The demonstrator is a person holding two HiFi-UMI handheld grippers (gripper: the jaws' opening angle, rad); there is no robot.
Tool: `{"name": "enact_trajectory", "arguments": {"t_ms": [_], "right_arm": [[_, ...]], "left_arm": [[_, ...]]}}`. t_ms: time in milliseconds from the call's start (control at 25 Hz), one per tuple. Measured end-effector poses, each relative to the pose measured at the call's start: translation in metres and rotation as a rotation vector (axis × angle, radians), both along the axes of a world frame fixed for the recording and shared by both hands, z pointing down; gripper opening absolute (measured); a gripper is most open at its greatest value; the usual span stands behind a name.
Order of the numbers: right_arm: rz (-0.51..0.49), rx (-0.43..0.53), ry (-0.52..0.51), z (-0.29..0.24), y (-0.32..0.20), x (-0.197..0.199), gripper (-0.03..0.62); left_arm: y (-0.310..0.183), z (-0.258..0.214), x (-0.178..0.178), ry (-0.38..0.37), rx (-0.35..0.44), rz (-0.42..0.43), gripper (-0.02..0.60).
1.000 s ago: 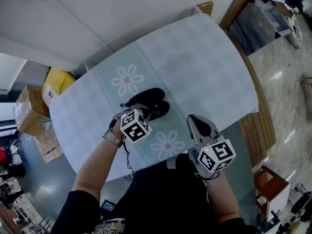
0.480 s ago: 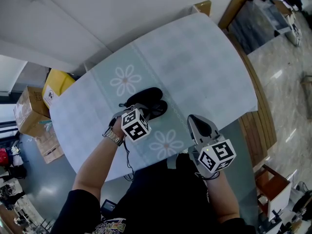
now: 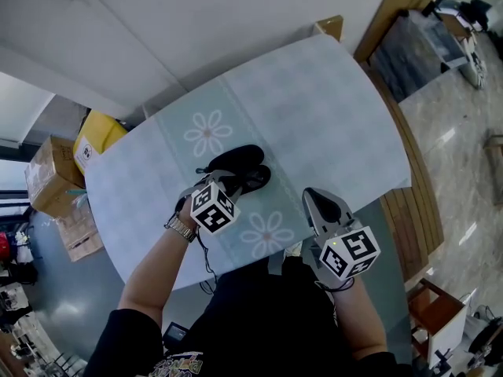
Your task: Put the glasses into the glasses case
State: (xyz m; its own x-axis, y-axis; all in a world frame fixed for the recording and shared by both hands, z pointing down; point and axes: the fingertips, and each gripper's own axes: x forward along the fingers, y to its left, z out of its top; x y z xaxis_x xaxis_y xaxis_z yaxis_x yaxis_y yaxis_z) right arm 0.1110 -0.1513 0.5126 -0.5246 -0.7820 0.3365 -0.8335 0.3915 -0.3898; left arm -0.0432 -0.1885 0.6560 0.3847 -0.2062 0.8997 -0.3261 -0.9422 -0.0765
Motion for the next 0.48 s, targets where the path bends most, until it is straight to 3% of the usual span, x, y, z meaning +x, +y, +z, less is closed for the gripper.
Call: {"name": "enact_trajectory", "arguments": {"t_ms": [200, 480], "right_arm": [[-0.059, 0.034, 0.021, -0.012, 0.006, -0.004, 0.023], [-0.153, 0.084, 0.031, -0.028, 0.017, -0.013, 0.023]], "left_arm": [[0.007, -0.032, -0.002, 0.096, 0.047, -0.114, 0.106], [0.028, -0.088, 0.007, 0.345, 0.145, -0.289, 0.106]]}}
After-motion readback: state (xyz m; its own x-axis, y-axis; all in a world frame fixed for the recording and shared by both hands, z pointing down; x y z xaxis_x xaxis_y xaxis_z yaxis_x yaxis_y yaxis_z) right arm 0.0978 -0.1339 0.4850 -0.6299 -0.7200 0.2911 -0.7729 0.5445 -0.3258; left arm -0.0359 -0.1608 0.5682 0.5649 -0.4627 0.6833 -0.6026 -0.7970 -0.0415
